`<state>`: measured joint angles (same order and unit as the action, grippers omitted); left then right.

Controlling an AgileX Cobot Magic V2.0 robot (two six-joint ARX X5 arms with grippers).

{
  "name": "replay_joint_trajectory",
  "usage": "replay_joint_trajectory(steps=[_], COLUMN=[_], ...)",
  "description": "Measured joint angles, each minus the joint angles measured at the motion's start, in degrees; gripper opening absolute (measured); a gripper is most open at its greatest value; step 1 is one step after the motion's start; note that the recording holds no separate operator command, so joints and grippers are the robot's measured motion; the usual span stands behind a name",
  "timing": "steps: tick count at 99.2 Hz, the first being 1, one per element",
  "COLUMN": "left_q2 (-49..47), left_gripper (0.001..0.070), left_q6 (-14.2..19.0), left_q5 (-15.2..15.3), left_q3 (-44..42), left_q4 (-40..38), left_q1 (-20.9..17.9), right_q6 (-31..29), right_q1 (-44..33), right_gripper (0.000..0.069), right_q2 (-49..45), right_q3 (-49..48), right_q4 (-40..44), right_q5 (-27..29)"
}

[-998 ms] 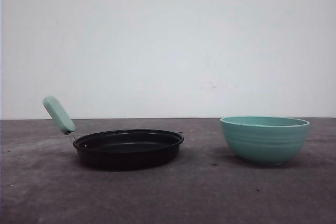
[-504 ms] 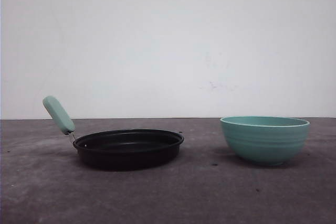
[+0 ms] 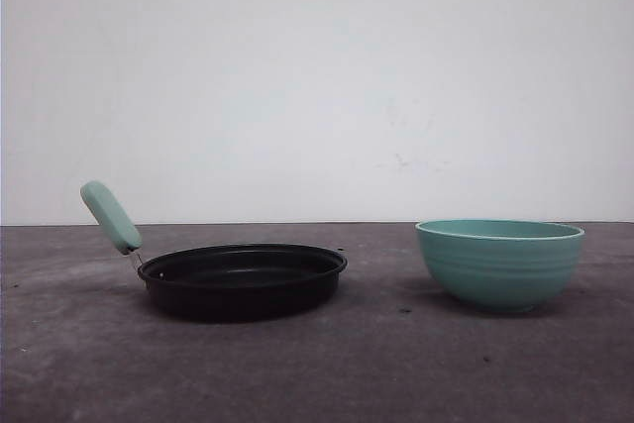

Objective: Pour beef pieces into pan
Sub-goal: 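Move left gripper to pan handle and right gripper to bowl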

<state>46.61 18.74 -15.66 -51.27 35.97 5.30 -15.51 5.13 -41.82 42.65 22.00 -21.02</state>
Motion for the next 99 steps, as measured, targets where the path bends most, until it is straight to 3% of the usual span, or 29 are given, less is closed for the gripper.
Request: replay_joint_trajectory(steps=[8, 20, 29, 53, 73, 99], left_q2=[0.68, 2.54, 2.89, 4.33, 9.25, 20.52], left_gripper=[0.0533, 0.0648, 0.0683, 0.0668, 0.0667, 0.0667], left_q6=[-0.79, -1.27, -1.38, -4.00, -4.96, 3.50], left_q5=[0.87, 1.38, 1.44, 5.03, 5.05, 3.41], left_q3=[0.00, 0.00, 0.00, -8.81, -15.96, -13.38], left_q4=[0.02, 0.04, 0.04, 2.19, 2.10, 1.38], left_q1=[0.83, 1.84, 2.91, 4.33, 4.35, 4.35], right_q6=[0.00, 0.00, 0.00, -0.02, -0.02, 0.02], right_q1=[0.00, 0.00, 0.00, 0.00, 0.00, 0.00], right_gripper=[0.0684, 0.0684, 0.0684, 0.0684, 0.0684, 0.0684], right_q2=[-0.70, -1.62, -1.77, -1.88, -5.40, -14.67], right_q3=[0.00, 0.00, 0.00, 5.29, 9.51, 9.57], right_q4=[0.00, 0.00, -0.15, -0.39, -0.87, 5.70], right_q5=[0.00, 0.00, -0.13, -0.37, -0.42, -0.35])
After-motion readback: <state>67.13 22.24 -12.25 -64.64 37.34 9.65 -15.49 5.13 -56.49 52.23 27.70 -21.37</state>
